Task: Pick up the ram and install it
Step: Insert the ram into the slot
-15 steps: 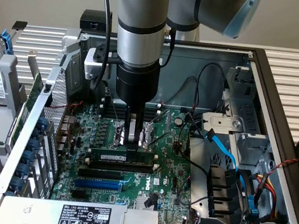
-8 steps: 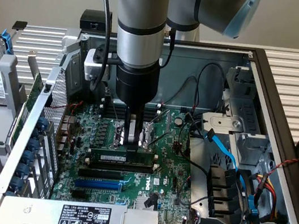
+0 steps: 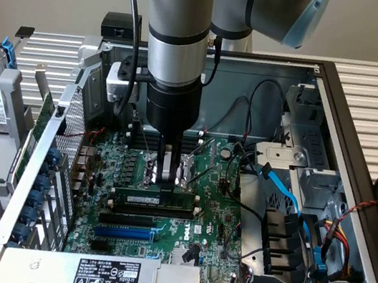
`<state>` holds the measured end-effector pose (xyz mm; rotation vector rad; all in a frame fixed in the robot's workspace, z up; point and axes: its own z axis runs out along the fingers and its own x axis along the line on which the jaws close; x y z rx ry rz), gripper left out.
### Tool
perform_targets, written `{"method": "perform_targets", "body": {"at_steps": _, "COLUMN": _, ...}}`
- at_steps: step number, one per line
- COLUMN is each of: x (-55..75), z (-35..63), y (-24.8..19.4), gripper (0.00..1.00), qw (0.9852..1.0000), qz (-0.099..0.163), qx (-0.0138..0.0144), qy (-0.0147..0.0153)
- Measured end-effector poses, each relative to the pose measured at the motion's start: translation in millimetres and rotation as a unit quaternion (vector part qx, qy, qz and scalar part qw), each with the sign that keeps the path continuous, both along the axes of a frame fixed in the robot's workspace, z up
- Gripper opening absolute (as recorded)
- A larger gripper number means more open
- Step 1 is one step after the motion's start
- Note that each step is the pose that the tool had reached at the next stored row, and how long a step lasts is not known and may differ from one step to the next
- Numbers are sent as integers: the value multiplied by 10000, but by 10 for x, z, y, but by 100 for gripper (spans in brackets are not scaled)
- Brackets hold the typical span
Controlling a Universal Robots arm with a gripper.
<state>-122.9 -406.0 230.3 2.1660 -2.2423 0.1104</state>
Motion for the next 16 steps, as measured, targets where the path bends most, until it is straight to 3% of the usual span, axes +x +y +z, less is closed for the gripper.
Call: {"method": "perform_targets", "body": {"at_steps": 16, "x": 0, "z": 17, "y": 0, "gripper": 12, "qw": 10000, "qz": 0, "qx": 0, "qy": -7}}
